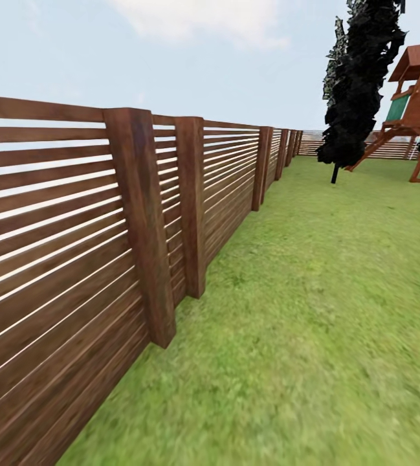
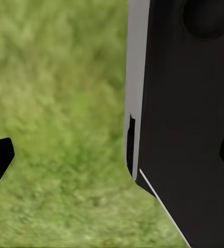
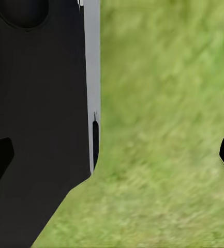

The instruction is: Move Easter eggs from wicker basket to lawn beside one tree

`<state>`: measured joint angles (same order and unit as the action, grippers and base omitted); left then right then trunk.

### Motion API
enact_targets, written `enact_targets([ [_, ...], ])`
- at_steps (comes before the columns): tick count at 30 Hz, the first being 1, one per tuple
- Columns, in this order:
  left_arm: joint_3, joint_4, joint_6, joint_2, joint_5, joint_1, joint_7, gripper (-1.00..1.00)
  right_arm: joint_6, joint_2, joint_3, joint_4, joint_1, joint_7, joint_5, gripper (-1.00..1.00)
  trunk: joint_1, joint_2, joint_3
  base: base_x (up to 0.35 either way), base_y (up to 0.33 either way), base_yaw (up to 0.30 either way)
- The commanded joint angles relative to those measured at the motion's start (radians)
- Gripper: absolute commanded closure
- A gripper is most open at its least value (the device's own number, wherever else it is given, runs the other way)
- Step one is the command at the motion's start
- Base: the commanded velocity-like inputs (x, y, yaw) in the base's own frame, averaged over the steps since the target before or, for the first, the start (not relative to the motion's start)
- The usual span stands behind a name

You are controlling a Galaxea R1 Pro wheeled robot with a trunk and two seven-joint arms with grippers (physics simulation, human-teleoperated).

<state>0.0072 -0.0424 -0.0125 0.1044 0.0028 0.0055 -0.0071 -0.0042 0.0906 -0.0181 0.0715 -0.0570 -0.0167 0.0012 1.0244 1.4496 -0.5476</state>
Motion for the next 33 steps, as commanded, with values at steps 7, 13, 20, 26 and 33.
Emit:
enact_targets([
  [7, 0.001, -0.002, -0.001, 0.0, 0.0, 0.001, -0.001, -1.0, 0.0, 0.0, -0.003, 0.002, -0.001, -0.002, 0.0, -1.0, 0.001, 0.0, -0.001, 0.339, 0.0, -0.002],
  [13, 0.0, -0.002, -0.001, 0.001, 0.0, 0.001, -0.001, -1.0, -0.001, 0.0, -0.005, 0.002, -0.001, -0.002, 0.0, -1.0, 0.001, 0.0, -0.001, 0.339, 0.0, -0.18],
  [20, 0.0, -0.002, -0.001, 0.001, 0.0, 0.001, -0.001, -1.0, 0.0, 0.0, -0.003, 0.002, -0.001, -0.002, 0.0, -1.0, 0.001, 0.0, -0.001, 0.339, 0.0, -0.102],
  [26, 0.0, -0.002, -0.001, 0.001, 0.0, 0.001, -0.001, -1.0, 0.0, 0.0, -0.003, 0.002, -0.001, -0.002, 0.0, -1.0, 0.001, 0.0, -0.001, 0.339, 0.0, -0.002],
  [33, 0.001, -0.002, -0.001, 0.001, 0.0, 0.001, -0.001, -1.0, 0.0, 0.0, -0.003, 0.002, -0.001, -0.002, 0.0, -1.0, 0.001, 0.0, -0.001, 0.339, 0.0, 0.0],
])
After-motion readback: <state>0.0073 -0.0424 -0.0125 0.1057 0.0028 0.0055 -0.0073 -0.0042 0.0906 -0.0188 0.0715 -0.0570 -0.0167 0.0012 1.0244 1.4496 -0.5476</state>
